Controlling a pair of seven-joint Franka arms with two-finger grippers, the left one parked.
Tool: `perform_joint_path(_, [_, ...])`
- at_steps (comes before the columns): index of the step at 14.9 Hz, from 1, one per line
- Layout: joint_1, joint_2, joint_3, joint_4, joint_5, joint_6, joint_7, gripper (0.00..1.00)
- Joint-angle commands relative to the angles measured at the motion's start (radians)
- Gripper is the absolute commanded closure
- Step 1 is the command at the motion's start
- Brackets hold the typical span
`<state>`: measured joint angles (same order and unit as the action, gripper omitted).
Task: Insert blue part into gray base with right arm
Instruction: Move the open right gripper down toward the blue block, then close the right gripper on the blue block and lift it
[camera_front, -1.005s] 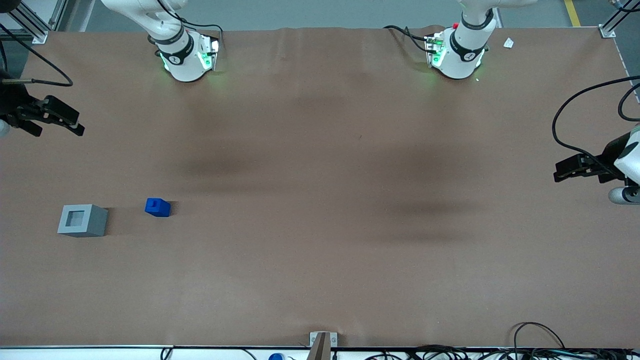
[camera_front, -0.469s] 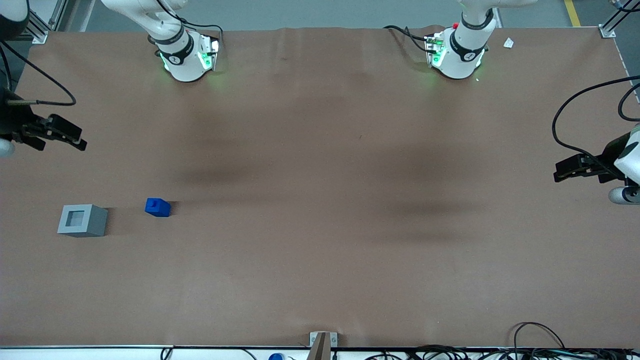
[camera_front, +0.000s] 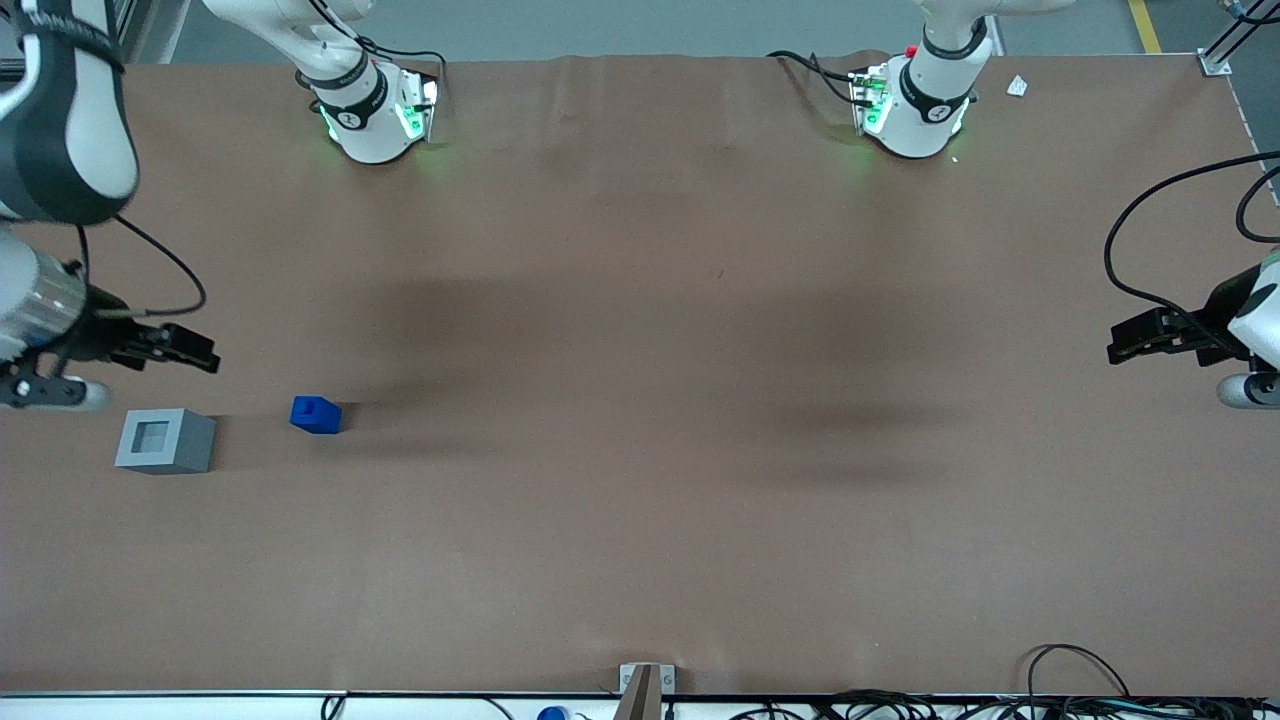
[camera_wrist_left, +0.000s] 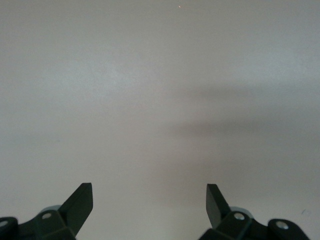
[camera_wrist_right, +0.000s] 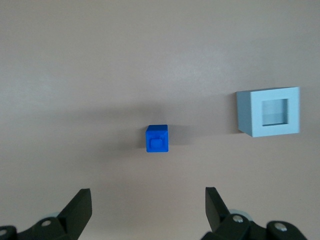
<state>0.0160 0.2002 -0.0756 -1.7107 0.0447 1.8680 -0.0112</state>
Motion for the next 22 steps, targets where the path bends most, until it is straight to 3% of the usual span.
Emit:
perform_joint_path(1, [-0.005,0.108,0.008,0.002,0.001,0.054,-0.022,0.00])
perform_joint_path(8, [0.028,0.157,0.010,-0.210,0.001,0.376,-0.024,0.00])
perform_joint_path(22, [0.044,0.239,0.008,-0.227,-0.003,0.421,-0.030,0.03])
